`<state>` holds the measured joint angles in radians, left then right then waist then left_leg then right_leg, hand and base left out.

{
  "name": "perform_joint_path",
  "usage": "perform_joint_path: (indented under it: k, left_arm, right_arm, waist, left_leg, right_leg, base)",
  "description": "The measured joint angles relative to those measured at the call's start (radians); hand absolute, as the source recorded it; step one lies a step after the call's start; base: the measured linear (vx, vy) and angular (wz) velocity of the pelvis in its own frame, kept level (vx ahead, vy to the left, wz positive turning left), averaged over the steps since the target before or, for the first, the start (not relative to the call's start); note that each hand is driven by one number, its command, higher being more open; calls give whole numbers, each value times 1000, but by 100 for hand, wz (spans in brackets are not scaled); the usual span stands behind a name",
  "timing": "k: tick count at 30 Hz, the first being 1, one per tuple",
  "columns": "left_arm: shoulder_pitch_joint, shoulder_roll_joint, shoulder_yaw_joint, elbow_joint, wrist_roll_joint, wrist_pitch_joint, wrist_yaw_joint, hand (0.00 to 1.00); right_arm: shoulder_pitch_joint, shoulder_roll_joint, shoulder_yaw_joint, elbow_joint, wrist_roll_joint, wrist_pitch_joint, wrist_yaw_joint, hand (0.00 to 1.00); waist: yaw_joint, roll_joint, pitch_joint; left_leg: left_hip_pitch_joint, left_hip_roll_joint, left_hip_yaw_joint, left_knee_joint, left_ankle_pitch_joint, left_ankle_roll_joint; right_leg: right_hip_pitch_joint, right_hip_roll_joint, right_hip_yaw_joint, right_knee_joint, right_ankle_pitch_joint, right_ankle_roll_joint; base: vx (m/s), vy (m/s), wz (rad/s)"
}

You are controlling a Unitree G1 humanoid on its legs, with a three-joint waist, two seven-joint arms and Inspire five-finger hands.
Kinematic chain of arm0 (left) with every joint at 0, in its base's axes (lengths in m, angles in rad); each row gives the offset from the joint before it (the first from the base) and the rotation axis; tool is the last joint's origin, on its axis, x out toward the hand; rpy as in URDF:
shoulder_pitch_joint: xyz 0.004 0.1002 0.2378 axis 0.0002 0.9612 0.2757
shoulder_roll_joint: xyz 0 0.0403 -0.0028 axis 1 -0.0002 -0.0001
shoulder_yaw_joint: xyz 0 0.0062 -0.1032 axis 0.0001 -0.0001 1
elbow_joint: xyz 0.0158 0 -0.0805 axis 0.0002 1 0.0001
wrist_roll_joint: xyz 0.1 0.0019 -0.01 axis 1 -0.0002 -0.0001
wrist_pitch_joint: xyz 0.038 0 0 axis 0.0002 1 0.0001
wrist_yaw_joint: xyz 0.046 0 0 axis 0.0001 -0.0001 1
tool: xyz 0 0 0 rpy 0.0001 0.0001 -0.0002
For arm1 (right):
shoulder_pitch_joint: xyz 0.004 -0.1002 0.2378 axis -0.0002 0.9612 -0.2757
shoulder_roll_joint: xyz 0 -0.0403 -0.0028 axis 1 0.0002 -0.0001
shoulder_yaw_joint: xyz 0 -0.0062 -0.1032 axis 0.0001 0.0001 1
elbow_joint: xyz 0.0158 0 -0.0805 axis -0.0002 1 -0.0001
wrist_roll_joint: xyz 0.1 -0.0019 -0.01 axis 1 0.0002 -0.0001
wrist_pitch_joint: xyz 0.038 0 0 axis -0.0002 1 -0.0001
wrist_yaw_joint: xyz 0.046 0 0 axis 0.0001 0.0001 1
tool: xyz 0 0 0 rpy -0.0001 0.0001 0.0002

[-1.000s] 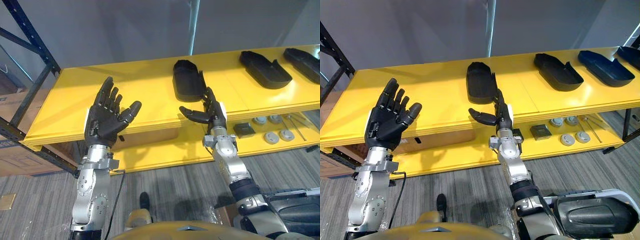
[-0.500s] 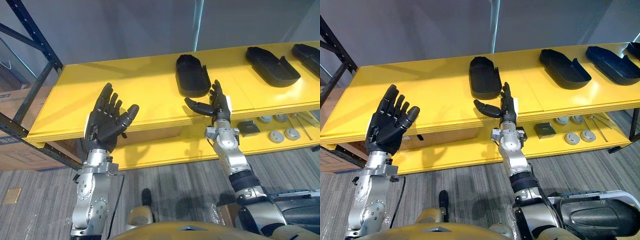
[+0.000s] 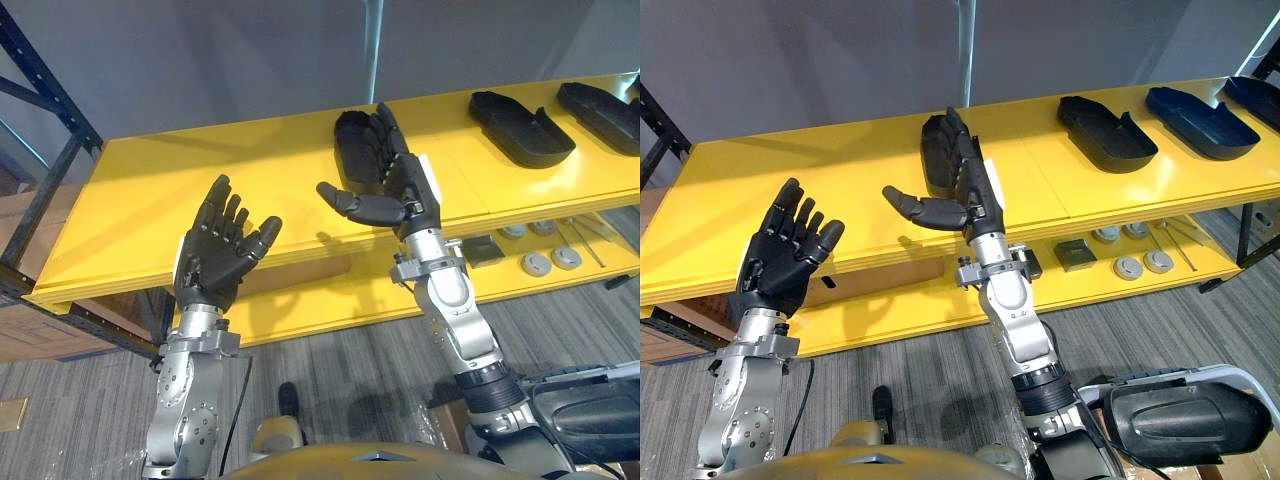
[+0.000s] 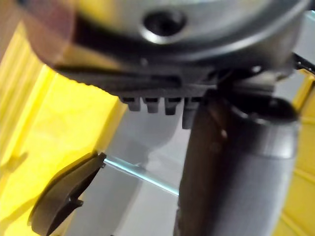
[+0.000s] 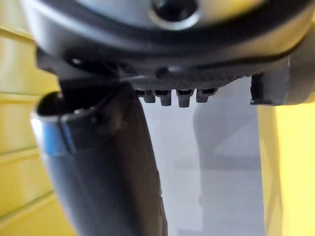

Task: Walk over and take three plastic housings, then place them on the shelf

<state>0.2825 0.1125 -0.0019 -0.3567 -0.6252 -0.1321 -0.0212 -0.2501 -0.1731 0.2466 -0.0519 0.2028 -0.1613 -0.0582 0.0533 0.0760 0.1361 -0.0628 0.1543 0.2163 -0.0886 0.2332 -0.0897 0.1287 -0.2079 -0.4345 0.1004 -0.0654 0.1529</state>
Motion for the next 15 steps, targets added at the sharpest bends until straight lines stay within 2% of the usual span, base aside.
perform_joint_path:
  k: [4,7,8,11,15]
  left_arm:
    - [0,2,0,0,0,-14,-23,100]
    - [-7,3,-16,-15,-6,-68,-84,100]
    - [-11,3,-25,-24,-11,-69,-87,100]
    - [-31,2,-91,-45,-37,-89,-93,100]
    - [-67,2,-224,-43,-34,-88,-60,100]
  right_arm:
    - [63,0,-33,-29,15,0,-5,100]
    - [233,4,-157,-81,40,2,-41,100]
    - [261,11,-192,-84,40,3,-54,100]
    - [371,30,-296,-159,41,13,-85,100]
    - [541,31,-372,-301,65,17,-93,100]
  waist:
    - [0,-8,-4]
    - [-10,-20,-10]
    - [-17,-23,-12]
    - [-58,-26,-13]
    - [-133,-44,-17]
  left_leg:
    - [0,0,10,0,-2,2]
    - [15,3,53,0,-3,6]
    - [23,5,70,0,-6,6]
    - [51,19,145,0,-20,2]
    - [133,42,308,0,-54,-18]
  right_leg:
    - [0,0,3,-8,2,2]
    - [-8,-1,43,-17,18,9]
    - [-12,-1,60,-17,20,9]
    - [-41,2,136,-16,32,4]
    - [-83,18,298,-34,57,-5]
  base:
    - [3,-6,-1]
    - [33,-27,-35]
    - [23,-17,-56]
    - [-2,-5,-77]
    - [8,6,-113]
